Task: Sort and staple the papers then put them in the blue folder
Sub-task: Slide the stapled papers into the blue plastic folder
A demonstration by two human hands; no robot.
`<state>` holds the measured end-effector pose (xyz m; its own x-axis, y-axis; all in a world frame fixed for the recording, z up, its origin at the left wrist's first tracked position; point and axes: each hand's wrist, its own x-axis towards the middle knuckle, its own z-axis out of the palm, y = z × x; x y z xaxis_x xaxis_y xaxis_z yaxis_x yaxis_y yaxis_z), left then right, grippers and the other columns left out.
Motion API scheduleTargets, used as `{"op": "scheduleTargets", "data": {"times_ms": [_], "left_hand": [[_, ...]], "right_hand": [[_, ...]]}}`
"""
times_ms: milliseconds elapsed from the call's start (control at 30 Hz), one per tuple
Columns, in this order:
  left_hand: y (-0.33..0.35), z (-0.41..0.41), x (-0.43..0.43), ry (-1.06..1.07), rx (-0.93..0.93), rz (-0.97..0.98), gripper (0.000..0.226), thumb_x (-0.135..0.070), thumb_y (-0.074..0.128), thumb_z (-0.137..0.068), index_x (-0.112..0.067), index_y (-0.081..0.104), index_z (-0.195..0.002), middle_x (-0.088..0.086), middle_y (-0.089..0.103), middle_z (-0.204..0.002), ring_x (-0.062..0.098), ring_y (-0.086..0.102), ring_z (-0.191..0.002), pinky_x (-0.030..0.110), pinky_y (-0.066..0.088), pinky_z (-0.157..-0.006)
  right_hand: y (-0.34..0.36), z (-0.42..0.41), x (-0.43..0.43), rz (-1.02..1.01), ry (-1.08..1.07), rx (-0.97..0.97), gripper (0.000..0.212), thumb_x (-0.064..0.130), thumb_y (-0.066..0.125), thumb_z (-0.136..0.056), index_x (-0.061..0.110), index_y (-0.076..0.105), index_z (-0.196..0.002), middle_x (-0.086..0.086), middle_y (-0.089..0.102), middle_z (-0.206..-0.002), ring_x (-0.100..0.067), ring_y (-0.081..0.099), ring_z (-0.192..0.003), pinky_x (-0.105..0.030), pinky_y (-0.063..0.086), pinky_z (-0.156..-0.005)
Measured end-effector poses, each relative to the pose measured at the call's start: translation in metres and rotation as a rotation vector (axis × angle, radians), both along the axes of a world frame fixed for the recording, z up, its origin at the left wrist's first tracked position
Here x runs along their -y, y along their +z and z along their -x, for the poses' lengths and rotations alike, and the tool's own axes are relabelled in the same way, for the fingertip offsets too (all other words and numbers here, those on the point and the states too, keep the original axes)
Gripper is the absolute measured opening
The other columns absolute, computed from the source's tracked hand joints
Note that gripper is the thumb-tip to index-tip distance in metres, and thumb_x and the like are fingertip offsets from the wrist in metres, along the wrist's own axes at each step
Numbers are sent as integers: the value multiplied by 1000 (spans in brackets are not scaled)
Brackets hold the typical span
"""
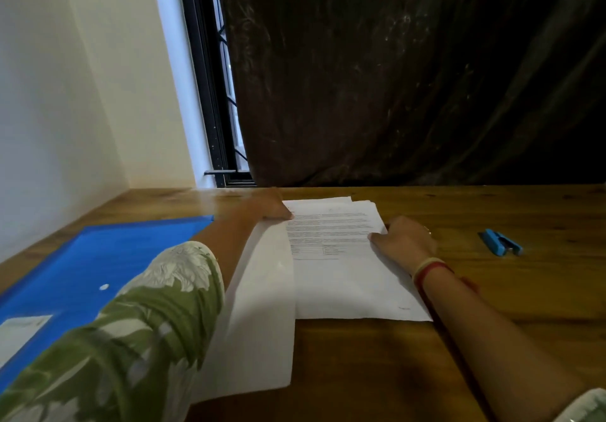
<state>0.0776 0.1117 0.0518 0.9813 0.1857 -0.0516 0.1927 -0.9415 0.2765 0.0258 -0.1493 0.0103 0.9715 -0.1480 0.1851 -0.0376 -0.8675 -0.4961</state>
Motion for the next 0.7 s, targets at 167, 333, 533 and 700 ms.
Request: {"op": "scheduleTargets", "data": {"times_ms": [167, 333, 533, 700], "left_hand": [[0, -17, -2, 21, -66, 106, 28, -36, 73, -81, -11, 58, -83, 7, 57, -78, 17, 55, -71, 27, 47, -74], [0, -27, 1, 59, -34, 122, 27, -33, 69, -85, -12, 52, -85, 7, 53, -70, 17, 51, -60, 26, 45, -62], [1, -28, 6, 58, -38, 13, 28, -30, 68, -85, -10, 55, -98, 3, 53, -70, 14, 55, -63, 25, 43, -61], [-1, -29, 0, 14, 13, 129, 47, -29, 66, -89, -14, 50, -130, 6, 54, -120, 20, 51, -99, 30, 40, -82]], "right_hand": [[-3, -2, -3, 83, -33, 27, 22, 44, 59, -92, 22, 56, -93, 2, 57, -89, -17, 54, -79, -29, 43, -65], [-6, 0, -5, 100, -40, 43, 22, 45, 57, -93, 23, 55, -98, 1, 59, -100, -17, 49, -83, -31, 41, -73], [-5, 1, -6, 105, -44, 47, 33, 46, 55, -94, 22, 58, -116, -1, 59, -119, -22, 55, -104, -37, 42, -87], [-8, 0, -6, 78, -43, 46, 36, 47, 56, -93, 22, 57, -118, -2, 59, -121, -24, 55, -110, -41, 42, -94]]}}
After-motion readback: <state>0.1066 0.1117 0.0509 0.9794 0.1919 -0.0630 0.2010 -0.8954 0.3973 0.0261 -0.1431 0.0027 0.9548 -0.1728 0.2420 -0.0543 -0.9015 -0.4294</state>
